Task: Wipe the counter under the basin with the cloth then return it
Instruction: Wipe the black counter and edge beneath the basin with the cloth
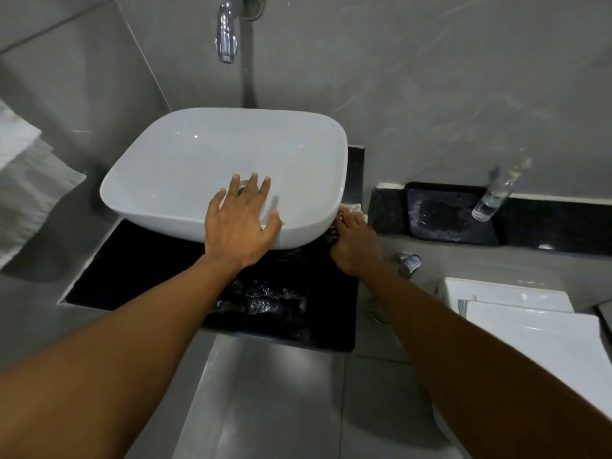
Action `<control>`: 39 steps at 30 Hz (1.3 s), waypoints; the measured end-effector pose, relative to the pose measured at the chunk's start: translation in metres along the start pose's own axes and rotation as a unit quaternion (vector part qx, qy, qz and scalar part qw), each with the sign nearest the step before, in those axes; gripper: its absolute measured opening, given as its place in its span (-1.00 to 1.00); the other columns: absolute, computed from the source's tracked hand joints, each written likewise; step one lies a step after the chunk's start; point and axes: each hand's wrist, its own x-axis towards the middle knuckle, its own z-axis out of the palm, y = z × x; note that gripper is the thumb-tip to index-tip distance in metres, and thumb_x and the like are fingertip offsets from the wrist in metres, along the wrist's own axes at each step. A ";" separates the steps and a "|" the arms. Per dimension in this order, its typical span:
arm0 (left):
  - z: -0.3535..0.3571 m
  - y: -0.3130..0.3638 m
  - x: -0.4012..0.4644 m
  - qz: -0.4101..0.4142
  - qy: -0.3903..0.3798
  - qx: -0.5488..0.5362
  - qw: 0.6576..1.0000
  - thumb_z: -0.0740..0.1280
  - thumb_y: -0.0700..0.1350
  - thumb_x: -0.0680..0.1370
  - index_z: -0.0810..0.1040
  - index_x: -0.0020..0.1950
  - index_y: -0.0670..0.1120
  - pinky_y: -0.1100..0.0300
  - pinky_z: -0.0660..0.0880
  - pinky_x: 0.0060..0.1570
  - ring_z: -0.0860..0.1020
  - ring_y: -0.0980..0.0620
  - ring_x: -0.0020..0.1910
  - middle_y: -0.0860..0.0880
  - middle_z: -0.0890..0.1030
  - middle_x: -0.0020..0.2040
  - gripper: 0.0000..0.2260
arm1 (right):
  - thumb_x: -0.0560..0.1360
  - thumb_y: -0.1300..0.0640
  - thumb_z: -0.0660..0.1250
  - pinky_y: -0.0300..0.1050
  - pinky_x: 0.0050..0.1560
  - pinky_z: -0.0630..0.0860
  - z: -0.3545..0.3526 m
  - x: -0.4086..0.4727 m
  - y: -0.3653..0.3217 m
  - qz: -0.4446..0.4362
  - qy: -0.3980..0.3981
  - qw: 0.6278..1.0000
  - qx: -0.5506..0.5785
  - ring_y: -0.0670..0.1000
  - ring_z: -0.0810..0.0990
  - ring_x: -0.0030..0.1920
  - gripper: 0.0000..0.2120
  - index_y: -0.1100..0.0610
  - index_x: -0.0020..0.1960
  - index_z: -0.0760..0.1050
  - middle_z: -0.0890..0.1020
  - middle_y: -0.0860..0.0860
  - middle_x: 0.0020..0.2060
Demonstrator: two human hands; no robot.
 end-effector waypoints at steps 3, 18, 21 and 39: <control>-0.001 0.002 0.001 0.000 0.001 -0.006 1.000 -0.07 0.17 0.52 0.23 0.53 0.00 -0.08 0.14 0.44 0.16 -0.10 0.54 -0.06 0.31 0.53 -0.40 | 0.42 0.14 0.22 0.13 0.42 0.28 0.012 -0.069 -0.020 -0.046 -0.018 0.999 0.009 0.21 0.11 0.55 -0.30 0.14 0.55 0.18 0.19 0.10 0.57; 0.003 0.001 -0.002 0.000 0.016 -0.002 1.000 -0.07 0.16 0.54 0.24 0.52 -0.01 -0.09 0.13 0.46 0.15 -0.12 0.54 -0.09 0.34 0.51 -0.42 | 0.34 0.22 0.28 0.13 0.48 0.21 0.027 -0.103 -0.020 -0.025 0.017 0.998 0.059 0.23 0.12 0.55 -0.24 0.19 0.53 0.22 0.22 0.14 0.55; 0.003 0.000 -0.002 0.000 0.016 -0.002 1.000 -0.08 0.16 0.54 0.24 0.53 0.00 -0.08 0.11 0.47 0.14 -0.11 0.55 -0.07 0.33 0.52 -0.42 | 0.39 0.24 0.29 0.13 0.45 0.22 0.010 -0.026 -0.005 -0.009 0.015 0.999 0.039 0.26 0.19 0.50 -0.29 0.23 0.52 0.22 0.26 0.17 0.52; 0.004 -0.001 -0.001 0.004 0.018 -0.009 1.000 -0.07 0.16 0.53 0.23 0.53 0.00 -0.06 0.12 0.46 0.16 -0.11 0.54 -0.05 0.34 0.51 -0.42 | 0.35 0.19 0.32 0.17 0.41 0.29 0.050 -0.152 -0.060 -0.035 0.047 0.997 0.046 0.18 0.16 0.55 -0.29 0.15 0.50 0.30 0.29 0.10 0.53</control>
